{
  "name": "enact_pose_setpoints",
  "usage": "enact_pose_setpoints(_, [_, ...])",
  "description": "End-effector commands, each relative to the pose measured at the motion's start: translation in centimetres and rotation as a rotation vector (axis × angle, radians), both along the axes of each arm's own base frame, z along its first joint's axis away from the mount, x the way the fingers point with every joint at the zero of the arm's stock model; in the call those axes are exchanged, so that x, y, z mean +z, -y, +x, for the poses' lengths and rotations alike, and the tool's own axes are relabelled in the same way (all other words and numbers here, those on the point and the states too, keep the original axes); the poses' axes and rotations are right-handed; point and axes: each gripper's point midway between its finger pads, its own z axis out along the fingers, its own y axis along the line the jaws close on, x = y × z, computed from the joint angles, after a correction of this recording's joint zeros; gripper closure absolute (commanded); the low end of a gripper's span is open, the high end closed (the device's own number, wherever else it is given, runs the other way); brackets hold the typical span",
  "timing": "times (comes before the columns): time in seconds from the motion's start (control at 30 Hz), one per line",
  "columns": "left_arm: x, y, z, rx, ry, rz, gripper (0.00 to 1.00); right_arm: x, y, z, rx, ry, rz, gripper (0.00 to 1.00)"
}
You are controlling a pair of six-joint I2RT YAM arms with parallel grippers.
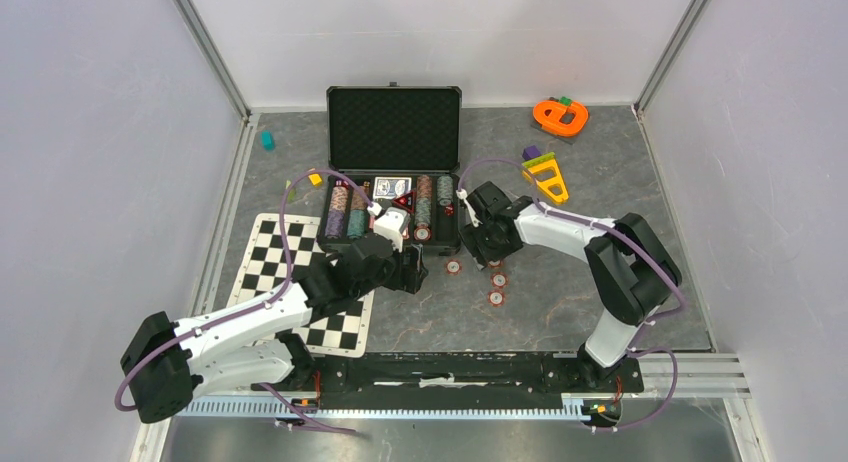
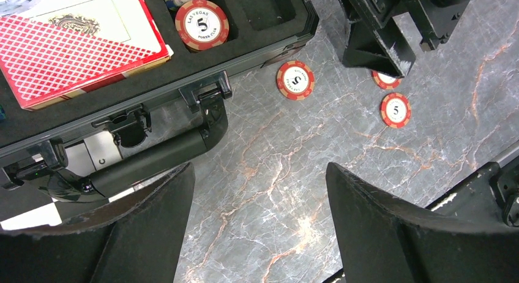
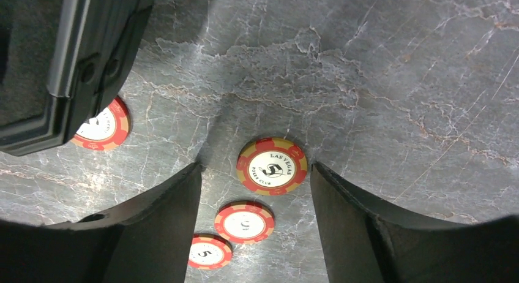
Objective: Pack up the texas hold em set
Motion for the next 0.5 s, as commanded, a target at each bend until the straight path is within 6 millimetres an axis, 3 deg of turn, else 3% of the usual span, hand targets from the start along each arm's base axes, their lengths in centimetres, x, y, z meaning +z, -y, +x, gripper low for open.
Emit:
enact_pose_setpoints(0.0, [1.6, -0.1, 0.4, -0.039, 0.066, 0.028, 0.15, -0.6, -0.6, 0.0, 0.013, -0.037, 0.025, 0.31])
enact_pose_setpoints(0.37, [2.4, -0.6, 0.3, -0.068, 0.116, 0.043, 0.14, -1.9, 0.8, -1.0, -0.026, -0.093, -0.008, 0.47])
enact_pose_setpoints(0.47, [2.3, -0.8, 0.2, -0.069, 0.119, 0.045, 0.14, -1.5, 0.7, -0.8, -0.034, -0.085, -0.003, 0.52])
